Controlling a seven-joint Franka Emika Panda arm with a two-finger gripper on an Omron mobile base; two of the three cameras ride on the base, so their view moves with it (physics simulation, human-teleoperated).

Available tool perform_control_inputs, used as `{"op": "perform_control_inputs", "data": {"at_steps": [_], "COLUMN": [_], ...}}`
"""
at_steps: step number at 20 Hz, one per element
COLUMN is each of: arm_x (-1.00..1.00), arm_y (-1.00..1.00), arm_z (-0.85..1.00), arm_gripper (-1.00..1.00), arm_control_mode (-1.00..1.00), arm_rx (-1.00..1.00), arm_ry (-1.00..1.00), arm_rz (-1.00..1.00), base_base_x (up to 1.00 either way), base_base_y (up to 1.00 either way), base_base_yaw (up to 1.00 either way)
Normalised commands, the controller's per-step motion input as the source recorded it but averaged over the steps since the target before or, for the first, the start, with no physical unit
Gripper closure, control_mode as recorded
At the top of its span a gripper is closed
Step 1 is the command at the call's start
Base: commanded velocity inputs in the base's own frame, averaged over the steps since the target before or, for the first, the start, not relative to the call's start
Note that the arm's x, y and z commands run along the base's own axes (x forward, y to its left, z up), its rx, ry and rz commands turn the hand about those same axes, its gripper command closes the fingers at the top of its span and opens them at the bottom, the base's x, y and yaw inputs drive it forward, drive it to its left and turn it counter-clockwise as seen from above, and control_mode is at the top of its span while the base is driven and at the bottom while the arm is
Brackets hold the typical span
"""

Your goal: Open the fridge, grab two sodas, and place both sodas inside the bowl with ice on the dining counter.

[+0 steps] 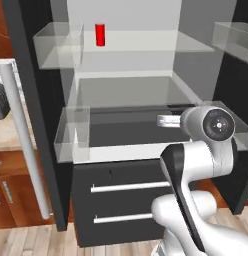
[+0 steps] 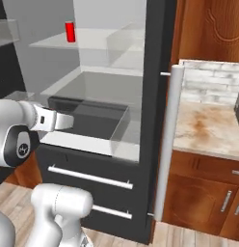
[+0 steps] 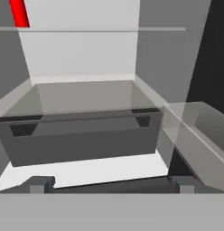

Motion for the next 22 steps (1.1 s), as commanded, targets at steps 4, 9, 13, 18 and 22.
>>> {"op": "perform_control_inputs", "data": {"at_steps": [4,9,13,18,22], "arm_x": [0.00,0.00,0.00,0.22,0.57], "arm_y": [0.00,0.00,0.00,0.03,0.26], "arm_z": [0.00,0.00,0.00,0.09,0.42], "arm_gripper": [-1.00,-1.00,-1.00,-1.00,-1.00], "arm_control_mode": [1.00,1.00,1.00,-1.00,-1.00], "arm_rx": [0.00,0.00,0.00,0.00,0.00], "arm_ry": [0.00,0.00,0.00,-0.04,-0.21], "arm_rz": [0.00,0.00,0.00,0.01,0.24], "base_base_x": [0.76,0.57,0.71,0.47,0.00], "base_base_y": [0.36,0.44,0.16,0.00,0.00], "base_base_yaw": [-0.33,-0.31,-0.16,-0.03,0.00]}}
